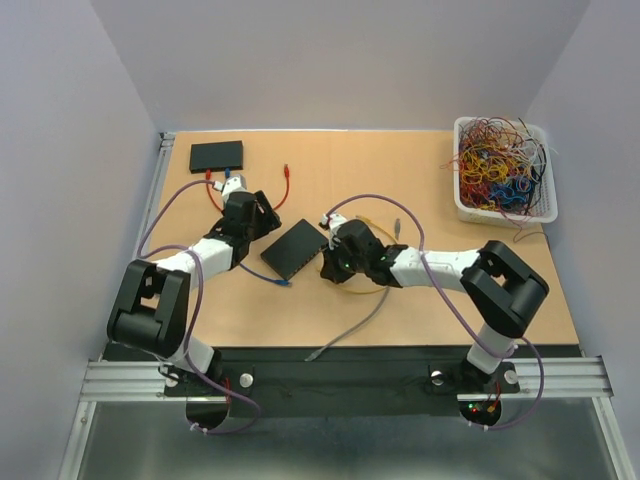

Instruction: Insert the plug into the switch port

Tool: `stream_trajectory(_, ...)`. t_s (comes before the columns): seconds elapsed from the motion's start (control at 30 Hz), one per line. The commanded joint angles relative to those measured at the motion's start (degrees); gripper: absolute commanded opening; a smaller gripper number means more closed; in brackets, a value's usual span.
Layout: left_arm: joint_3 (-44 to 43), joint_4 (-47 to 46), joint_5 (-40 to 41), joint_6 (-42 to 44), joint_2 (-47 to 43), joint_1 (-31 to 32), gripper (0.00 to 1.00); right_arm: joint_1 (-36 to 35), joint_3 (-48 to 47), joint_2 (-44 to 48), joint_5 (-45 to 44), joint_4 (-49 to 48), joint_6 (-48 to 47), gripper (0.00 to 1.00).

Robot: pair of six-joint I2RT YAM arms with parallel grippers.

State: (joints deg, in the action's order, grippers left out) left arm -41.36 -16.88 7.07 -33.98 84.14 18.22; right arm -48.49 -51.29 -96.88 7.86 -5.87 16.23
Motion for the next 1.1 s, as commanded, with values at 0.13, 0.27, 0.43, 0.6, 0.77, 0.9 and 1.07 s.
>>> stream_trajectory(0.13,-3.9,-4.8,-4.8,1.2,6.7,-0.8,0.72,-1.7,-7.2,-6.0,-2.6,4.2,-0.8,0.0)
stream_trajectory(0.27,-3.1,-6.2,-6.0,1.0,7.8,-0.9,0.72,-2.6,-8.0,-7.1,-4.0,5.5,-0.9,0.0)
stream_trajectory(0.43,-2.8,-6.9,-6.8,1.1,9.0,-0.8,0.72,-3.4,-9.5,-8.1,-4.7,5.6,-0.8,0.0)
stream_trajectory(0.6,-1.8,-7.7,-8.5,0.8,10.4,-0.8,0.72,-4.1,-11.4,-9.4,-6.0,5.6,-0.7,0.0)
stream_trajectory(0.77,-1.1,-8.3,-9.2,1.0,11.3,-0.9,0.72,-4.6,-12.9,-10.3,-6.9,7.7,-0.7,0.0)
stream_trajectory(0.9,-0.6,-8.6,-9.4,1.2,11.6,-0.8,0.72,-4.9,-13.2,-10.2,-7.5,7.8,-0.5,0.01)
stream_trajectory(1.07,-0.5,-9.0,-9.6,1.1,12.4,-0.8,0.71,-5.1,-14.1,-9.9,-8.9,8.1,-0.5,0.01)
